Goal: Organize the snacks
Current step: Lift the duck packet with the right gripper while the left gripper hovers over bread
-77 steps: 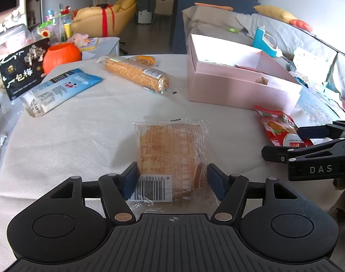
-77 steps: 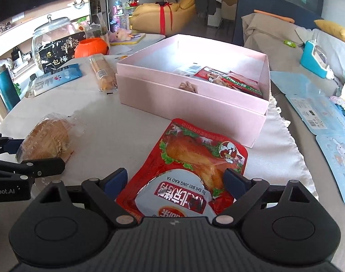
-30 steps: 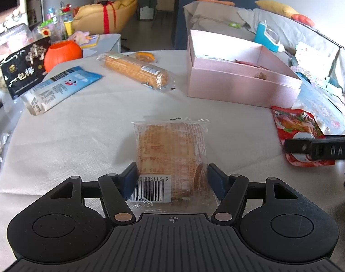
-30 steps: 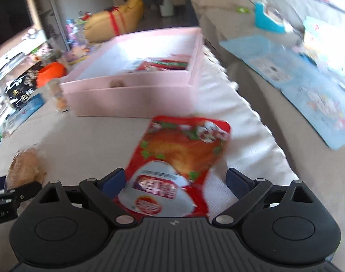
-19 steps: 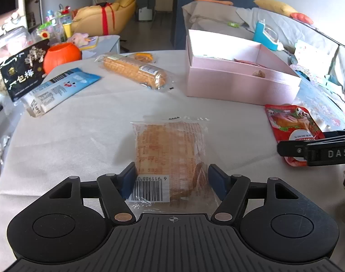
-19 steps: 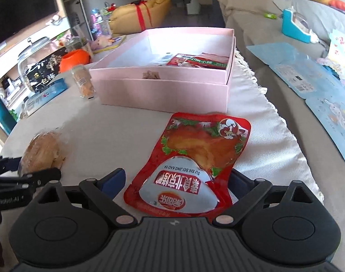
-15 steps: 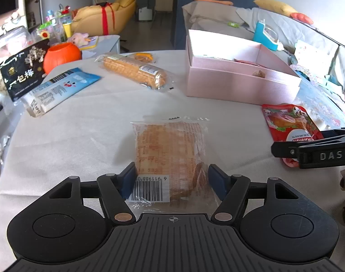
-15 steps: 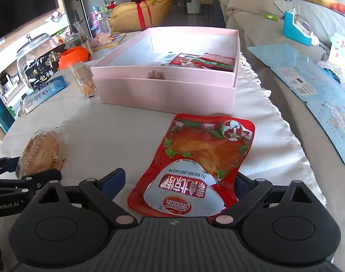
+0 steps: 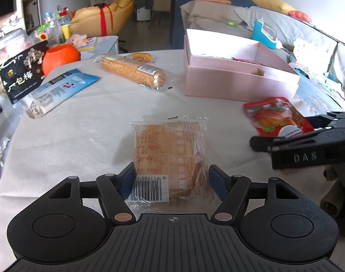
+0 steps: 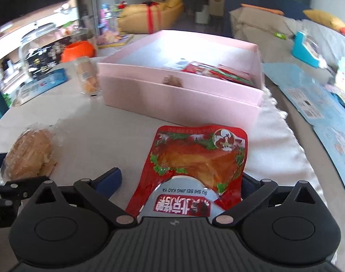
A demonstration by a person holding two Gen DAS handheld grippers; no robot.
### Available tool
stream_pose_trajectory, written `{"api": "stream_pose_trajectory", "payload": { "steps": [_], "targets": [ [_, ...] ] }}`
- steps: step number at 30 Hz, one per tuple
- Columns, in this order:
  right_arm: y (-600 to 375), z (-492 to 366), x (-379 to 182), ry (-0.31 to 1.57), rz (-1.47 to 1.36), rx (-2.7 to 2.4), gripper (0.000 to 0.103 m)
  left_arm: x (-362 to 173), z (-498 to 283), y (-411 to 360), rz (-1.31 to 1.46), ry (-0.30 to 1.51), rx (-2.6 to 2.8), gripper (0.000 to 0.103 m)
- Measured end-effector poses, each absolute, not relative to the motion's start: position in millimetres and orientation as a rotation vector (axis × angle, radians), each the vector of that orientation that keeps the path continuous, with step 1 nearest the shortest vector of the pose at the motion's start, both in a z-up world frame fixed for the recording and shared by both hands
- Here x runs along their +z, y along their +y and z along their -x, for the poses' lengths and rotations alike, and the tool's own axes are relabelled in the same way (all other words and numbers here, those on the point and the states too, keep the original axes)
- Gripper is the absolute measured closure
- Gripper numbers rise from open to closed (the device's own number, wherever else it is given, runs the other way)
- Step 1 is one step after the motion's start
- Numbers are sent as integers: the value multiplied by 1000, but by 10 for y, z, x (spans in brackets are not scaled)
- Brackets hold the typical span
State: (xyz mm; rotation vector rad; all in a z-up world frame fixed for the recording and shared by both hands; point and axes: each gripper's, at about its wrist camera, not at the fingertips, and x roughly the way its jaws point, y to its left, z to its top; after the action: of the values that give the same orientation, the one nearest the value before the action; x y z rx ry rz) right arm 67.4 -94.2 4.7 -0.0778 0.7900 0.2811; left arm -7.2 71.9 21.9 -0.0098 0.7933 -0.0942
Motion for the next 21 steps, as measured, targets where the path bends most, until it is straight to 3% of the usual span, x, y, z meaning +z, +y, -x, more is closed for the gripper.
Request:
{"api": "stream_pose_trajectory", "payload": {
  "steps": [6,11,13,15,16,17,21],
  "targets": [
    [-976,-584,91,762,169,460,17,215,73,714,1,792,-98,30],
    [-1034,-523,130,773,191,488,23,202,95,688,-37,785,-111,29],
    [-1020,-481,176,772,200,489,30,201,101,700,-35,783,-118,29],
    [-1030,-439,264,757,190,486,52,208,94,713,-26,788,-121,29],
    [-1052,-434,313,760,180,493,53,212,89,719,-19,790,-120,29],
    [-1073,-445,347,764,160,502,63,214,87,721,-17,792,-119,29],
    [-1102,-484,374,779,146,514,62,218,91,708,-25,794,-118,29]
  ]
}}
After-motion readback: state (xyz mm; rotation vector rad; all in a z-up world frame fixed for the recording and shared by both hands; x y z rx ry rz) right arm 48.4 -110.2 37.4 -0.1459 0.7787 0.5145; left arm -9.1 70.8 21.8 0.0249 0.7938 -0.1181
